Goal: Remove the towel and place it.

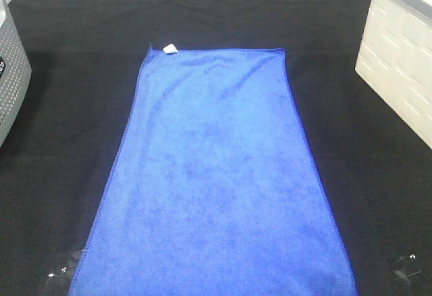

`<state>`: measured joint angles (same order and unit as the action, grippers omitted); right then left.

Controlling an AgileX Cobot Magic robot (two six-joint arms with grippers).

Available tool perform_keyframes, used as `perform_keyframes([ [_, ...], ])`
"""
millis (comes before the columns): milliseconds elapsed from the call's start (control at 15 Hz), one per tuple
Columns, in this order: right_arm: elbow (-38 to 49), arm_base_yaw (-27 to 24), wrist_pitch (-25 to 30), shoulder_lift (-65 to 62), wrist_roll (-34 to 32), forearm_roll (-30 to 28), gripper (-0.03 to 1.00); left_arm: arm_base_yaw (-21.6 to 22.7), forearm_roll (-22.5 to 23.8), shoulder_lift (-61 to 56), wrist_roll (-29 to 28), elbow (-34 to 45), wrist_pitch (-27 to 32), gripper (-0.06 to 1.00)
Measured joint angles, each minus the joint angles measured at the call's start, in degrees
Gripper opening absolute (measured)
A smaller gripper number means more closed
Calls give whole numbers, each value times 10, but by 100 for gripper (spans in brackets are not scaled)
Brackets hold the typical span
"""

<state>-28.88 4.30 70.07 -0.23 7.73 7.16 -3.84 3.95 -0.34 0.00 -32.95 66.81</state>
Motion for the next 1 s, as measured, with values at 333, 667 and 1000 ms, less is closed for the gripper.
perform_keyframes([
  [333,25,0,-60,0,23,15,76,0,-40,0,11,39,-59,71],
  [667,25,0,-60,0,23,15,76,0,-40,0,11,43,-66,71],
  [1000,25,0,-60,0,23,15,76,57,-31,0,11,43,-67,71],
])
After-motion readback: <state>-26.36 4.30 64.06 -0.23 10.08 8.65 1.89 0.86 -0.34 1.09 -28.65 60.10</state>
